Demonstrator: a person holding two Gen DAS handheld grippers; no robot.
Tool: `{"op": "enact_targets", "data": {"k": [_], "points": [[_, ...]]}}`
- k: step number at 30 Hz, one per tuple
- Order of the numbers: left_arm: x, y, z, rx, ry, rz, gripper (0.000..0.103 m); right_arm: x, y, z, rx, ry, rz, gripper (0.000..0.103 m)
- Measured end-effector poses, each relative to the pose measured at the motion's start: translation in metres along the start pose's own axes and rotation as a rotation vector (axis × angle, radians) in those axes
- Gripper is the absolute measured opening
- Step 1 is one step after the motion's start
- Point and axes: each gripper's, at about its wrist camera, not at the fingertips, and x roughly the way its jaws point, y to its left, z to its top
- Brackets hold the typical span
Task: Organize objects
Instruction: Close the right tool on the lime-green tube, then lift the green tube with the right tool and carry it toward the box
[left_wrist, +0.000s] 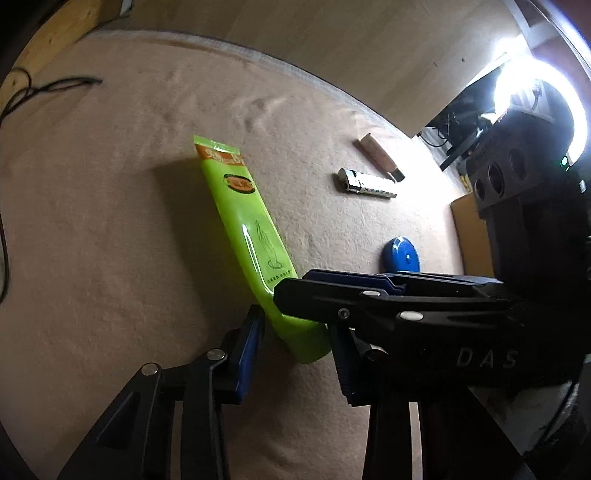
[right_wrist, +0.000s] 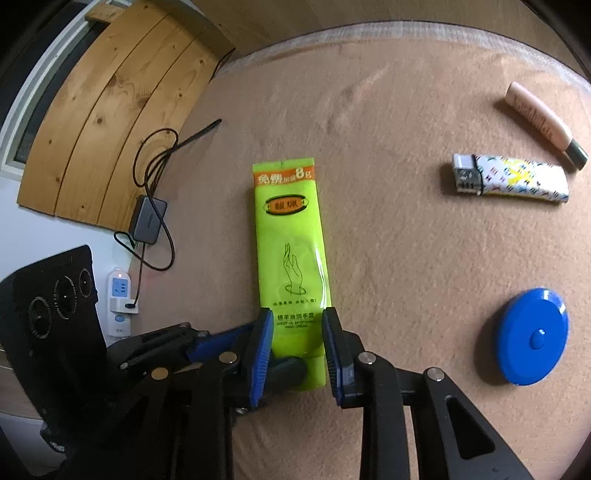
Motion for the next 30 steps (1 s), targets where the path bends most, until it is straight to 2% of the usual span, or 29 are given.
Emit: {"op": "enact_targets", "data": {"k": [4, 9, 15, 18, 20, 22, 24, 30], "points": [[-0.002, 0.000, 0.001, -0.006, -0.007, -0.035, 0.036, -0.001, -0.001, -0.001, 0.008, -0.005, 0.024, 0.024], [-0.007, -0.017, 0.000, 0.050, -0.033, -0.016, 0.037, -0.009, 0.007, -0.003, -0.023, -0.025, 0.014, 0.022], [0.000, -0.011, 0.002, 0.050, -0.024, -0.059, 0.037, -0.011, 0.000, -0.001, -0.030, -0.013, 0.020, 0.022], [0.004, -0.008, 0.004, 0.038, -0.026, -0.061, 0.037, -0.009, 0.002, 0.003, -0.051, -0.006, -0.004, 0.024], [0.008, -0.009, 0.004, 0.044, -0.026, -0.045, 0.037, -0.004, 0.003, 0.006, -0.065, 0.013, -0.014, 0.030], [0.013, -0.003, 0.005, 0.014, -0.022, -0.059, 0.037, 0.001, 0.000, 0.007, -0.059, 0.022, -0.020, 0.036], [0.013, 0.002, 0.006, -0.011, -0.028, -0.089, 0.037, 0.002, -0.004, 0.007, -0.037, 0.018, 0.005, 0.037], [0.007, -0.005, 0.005, 0.009, -0.041, -0.091, 0.036, -0.005, -0.010, 0.001, 0.001, 0.003, 0.059, 0.033]]}}
